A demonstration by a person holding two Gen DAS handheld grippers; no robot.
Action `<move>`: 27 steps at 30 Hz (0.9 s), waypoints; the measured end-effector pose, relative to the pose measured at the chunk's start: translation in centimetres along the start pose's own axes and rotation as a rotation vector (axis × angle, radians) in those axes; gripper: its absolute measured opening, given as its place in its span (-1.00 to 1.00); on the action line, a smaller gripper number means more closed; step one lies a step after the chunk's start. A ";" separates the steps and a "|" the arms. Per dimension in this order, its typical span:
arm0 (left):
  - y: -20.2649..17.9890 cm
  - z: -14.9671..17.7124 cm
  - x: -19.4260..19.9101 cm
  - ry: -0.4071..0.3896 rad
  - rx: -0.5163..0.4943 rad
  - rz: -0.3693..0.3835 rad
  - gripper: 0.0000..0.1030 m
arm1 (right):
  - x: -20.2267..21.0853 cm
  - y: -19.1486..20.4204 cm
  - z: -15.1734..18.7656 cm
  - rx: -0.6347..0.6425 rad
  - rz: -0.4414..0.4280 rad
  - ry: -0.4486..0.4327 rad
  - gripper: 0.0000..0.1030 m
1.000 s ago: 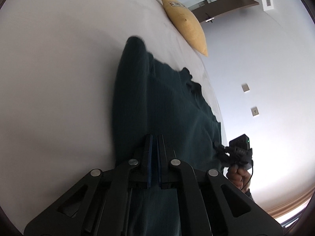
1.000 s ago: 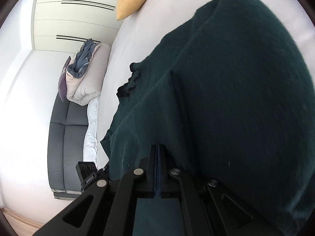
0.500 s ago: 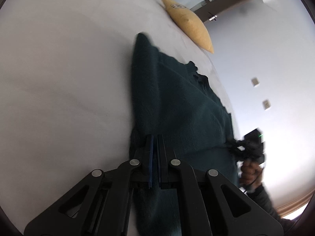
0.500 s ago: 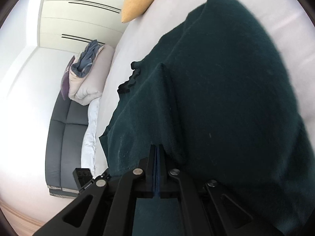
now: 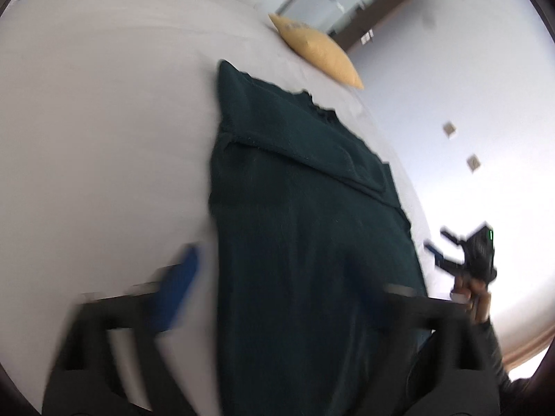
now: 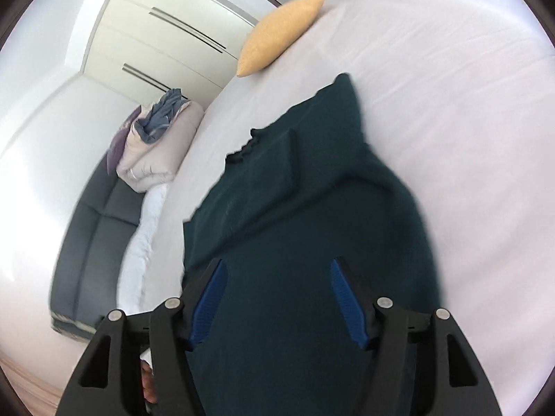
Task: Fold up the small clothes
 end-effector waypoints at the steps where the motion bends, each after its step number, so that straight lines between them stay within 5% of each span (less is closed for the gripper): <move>1: 0.1 1.1 0.8 -0.010 0.030 0.026 0.88 | 1.2 -0.1 1.1 0.009 0.017 0.004 0.32; 4: 0.6 3.9 2.0 0.062 0.109 0.114 0.88 | 4.5 -1.2 4.5 0.026 0.057 0.034 0.32; 10: 1.9 8.0 3.5 0.123 0.152 0.078 0.88 | 10.3 -6.3 8.4 -0.081 0.104 0.008 0.34; 18: 2.8 9.7 3.7 0.215 0.141 0.075 0.84 | 9.2 -6.9 11.2 -0.101 0.059 0.099 0.36; 27: 4.2 11.0 4.1 0.295 0.186 0.141 0.31 | 9.0 -6.4 11.8 -0.102 0.037 0.120 0.35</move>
Point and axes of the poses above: each gripper's, at about its wrist camera, not at the fingertips, and x roughly against the way its jaws point, y to its left, z to its underside, the point moved 3 cm from there along -x, roughly the way its jaws point, and after that the axes turned 5 degrees about x, right-handed, at the moved point
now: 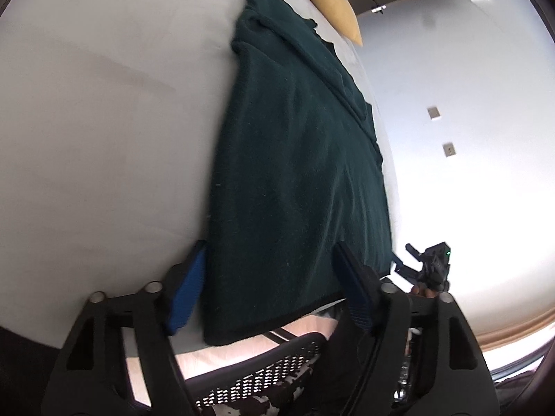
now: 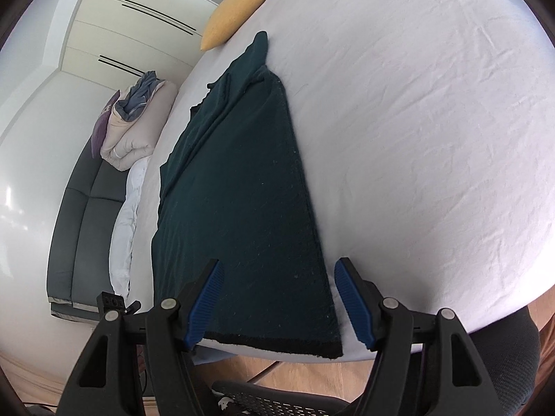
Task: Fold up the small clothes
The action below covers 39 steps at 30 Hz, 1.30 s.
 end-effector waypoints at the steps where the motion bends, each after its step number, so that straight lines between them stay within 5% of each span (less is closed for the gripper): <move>1: 0.3 0.0 0.0 0.009 0.007 0.006 0.23 | 0.0 -0.1 0.0 -0.004 -0.005 0.001 0.35; 9: 0.2 0.3 -1.3 0.114 -0.011 0.020 0.15 | 0.1 0.2 0.6 0.001 -0.013 0.043 0.35; 13: 0.8 0.1 -1.7 0.128 0.005 0.023 -0.39 | 0.8 0.0 1.1 0.002 0.006 0.064 0.30; 28: 0.6 0.3 -2.4 0.138 0.007 0.030 -0.81 | 0.5 -1.1 2.1 -0.017 0.027 0.162 0.14; 35: 0.5 0.3 -2.3 0.135 0.004 0.036 -0.82 | 0.4 -1.9 1.9 -0.072 -0.083 0.148 -0.09; 39: 0.4 0.7 -2.2 0.132 -0.001 0.041 -0.83 | 0.2 -1.8 2.2 -0.069 -0.093 0.154 -0.50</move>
Point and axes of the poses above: each gripper's, at about its wrist camera, not at the fingertips, and x roughly against the way its jaws point, y to its left, z to its underside, the point moved 3 cm from there along -x, roughly the way its jaws point, and after that the axes turned 5 degrees about x, right-handed, at the moved point
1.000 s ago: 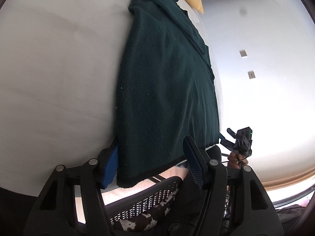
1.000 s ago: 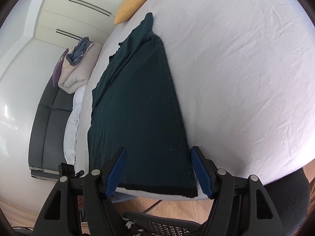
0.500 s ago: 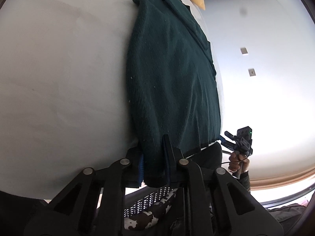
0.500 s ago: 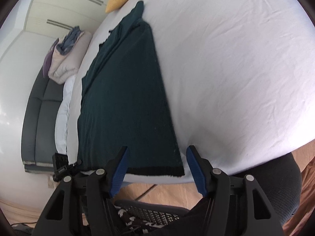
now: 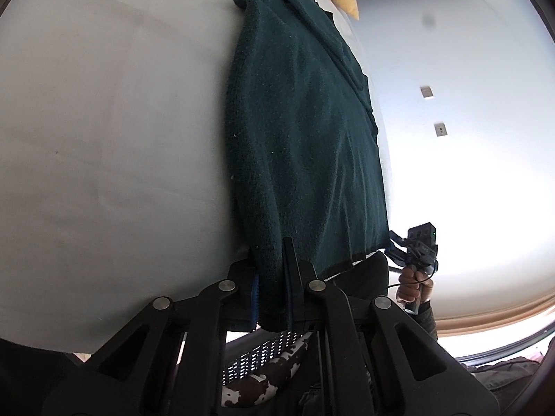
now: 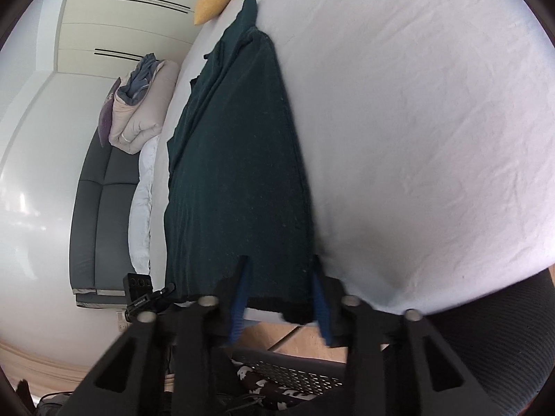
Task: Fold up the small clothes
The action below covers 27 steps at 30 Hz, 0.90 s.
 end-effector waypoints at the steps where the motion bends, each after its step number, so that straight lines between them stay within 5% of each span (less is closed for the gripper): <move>1: 0.0 0.0 0.1 -0.001 -0.003 0.002 -0.83 | -0.1 -0.1 0.1 0.001 0.003 0.002 -0.64; 6: -0.1 0.3 0.2 -0.014 0.000 0.011 -0.86 | 0.2 0.0 0.3 0.010 0.014 -0.016 -0.84; 18: -1.4 -0.1 2.1 -0.123 0.007 0.118 -0.88 | 1.2 2.3 -0.6 0.060 -0.012 -0.072 -0.87; 27: -3.9 -4.3 5.9 -0.261 0.018 0.228 -0.88 | 1.9 5.9 -3.8 0.087 -0.099 -0.153 -0.87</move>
Point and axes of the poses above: each gripper's, at about its wrist camera, not at the fingertips, and x roughly against the way its jaws point, y to its left, z to its underside, the point moved 3 cm from there along -x, roughly the way its jaws point, and after that the axes turned 5 degrees about x, right-handed, at the moved point
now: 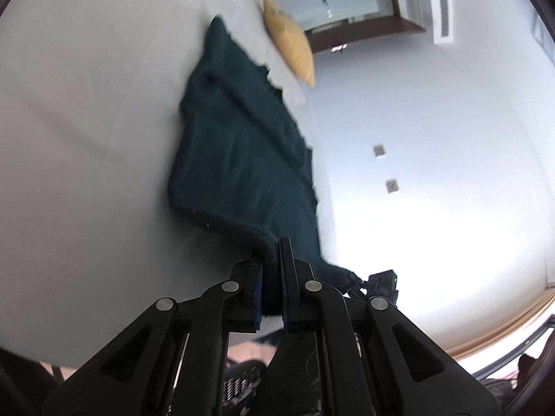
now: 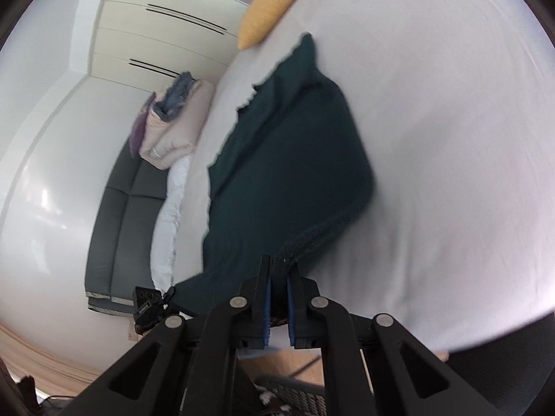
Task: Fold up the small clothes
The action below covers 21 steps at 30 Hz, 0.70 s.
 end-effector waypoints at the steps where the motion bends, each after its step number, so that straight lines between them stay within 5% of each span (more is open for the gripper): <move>1: -0.3 -0.6 0.1 -0.011 0.002 0.010 -0.88 | -0.1 0.5 -0.8 0.005 -0.008 -0.013 -0.87; 10: -2.3 -6.4 0.8 -0.111 0.013 0.055 -0.94 | -2.5 2.9 -6.3 0.022 -0.030 -0.069 -0.87; 17: -2.6 -6.3 0.7 -0.093 -0.048 -0.067 -0.87 | -4.6 3.6 -7.7 0.031 -0.039 -0.053 -0.87; 18: -2.2 -5.3 0.5 -0.065 -0.058 -0.104 -0.78 | -4.5 3.5 -7.2 0.035 -0.040 -0.044 -0.87; 19: -1.7 -4.4 0.4 -0.039 -0.067 -0.140 -0.27 | -4.3 3.4 -6.6 0.038 -0.038 -0.038 -0.87; 20: -1.0 -3.4 0.2 -0.009 -0.068 -0.163 0.68 | -3.9 3.0 -5.9 0.036 -0.033 -0.034 -0.87; 21: -0.1 -2.3 0.3 0.015 -0.053 -0.180 0.87 | -3.4 2.4 -5.0 0.025 -0.025 -0.033 -0.87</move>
Point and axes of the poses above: each gripper's, at about its wrist camera, not at the fingertips, and x roughly against the way its jaws point, y to its left, z to its underside, the point moved 3 cm from there along -x, roughly the way its jaws point, and after that the axes turned 5 degrees about x, right-handed, at the moved point
